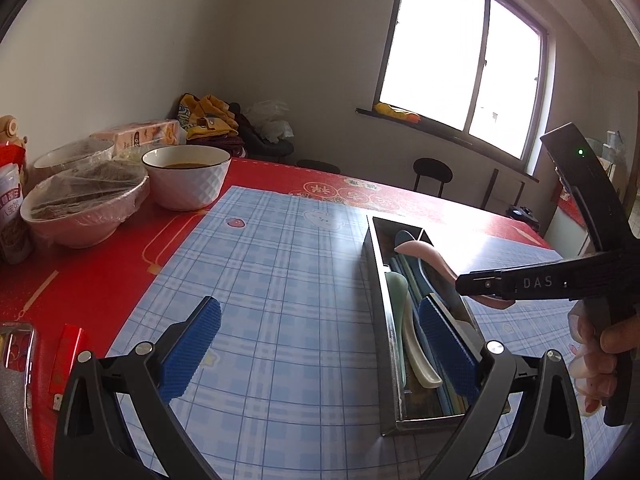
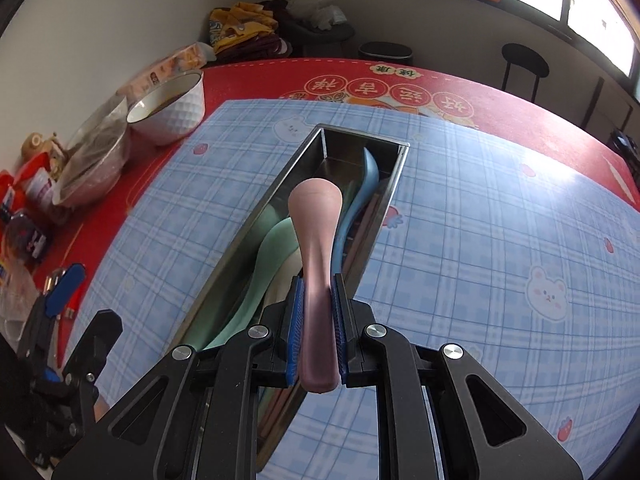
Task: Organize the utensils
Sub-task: 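Lower the pink spoon into the steel tray and open the right gripper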
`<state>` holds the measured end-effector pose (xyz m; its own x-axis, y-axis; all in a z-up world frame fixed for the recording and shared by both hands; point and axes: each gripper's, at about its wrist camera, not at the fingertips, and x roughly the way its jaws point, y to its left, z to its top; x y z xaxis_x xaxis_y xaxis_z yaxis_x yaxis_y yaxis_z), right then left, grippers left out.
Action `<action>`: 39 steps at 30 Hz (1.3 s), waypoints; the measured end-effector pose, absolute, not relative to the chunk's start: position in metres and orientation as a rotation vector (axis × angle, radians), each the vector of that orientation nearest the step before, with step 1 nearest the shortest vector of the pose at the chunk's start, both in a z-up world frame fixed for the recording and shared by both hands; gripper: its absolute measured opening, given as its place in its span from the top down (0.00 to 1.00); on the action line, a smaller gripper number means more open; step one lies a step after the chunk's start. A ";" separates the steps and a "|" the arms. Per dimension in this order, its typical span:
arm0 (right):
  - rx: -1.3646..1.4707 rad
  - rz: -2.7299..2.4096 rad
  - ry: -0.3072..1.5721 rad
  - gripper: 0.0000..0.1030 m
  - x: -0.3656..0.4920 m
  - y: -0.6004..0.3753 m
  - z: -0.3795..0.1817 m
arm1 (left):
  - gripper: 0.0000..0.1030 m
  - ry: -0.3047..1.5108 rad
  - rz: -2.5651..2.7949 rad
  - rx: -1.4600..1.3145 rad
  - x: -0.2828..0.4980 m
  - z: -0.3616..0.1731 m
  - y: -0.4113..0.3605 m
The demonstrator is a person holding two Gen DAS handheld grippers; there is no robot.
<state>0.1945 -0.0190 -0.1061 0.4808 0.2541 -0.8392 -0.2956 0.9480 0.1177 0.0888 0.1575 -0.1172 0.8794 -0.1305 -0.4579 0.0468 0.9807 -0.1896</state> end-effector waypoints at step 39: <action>-0.045 0.365 1.060 0.83 0.180 -0.007 -0.122 | 0.06 0.507 -0.107 -0.211 0.091 -0.120 0.162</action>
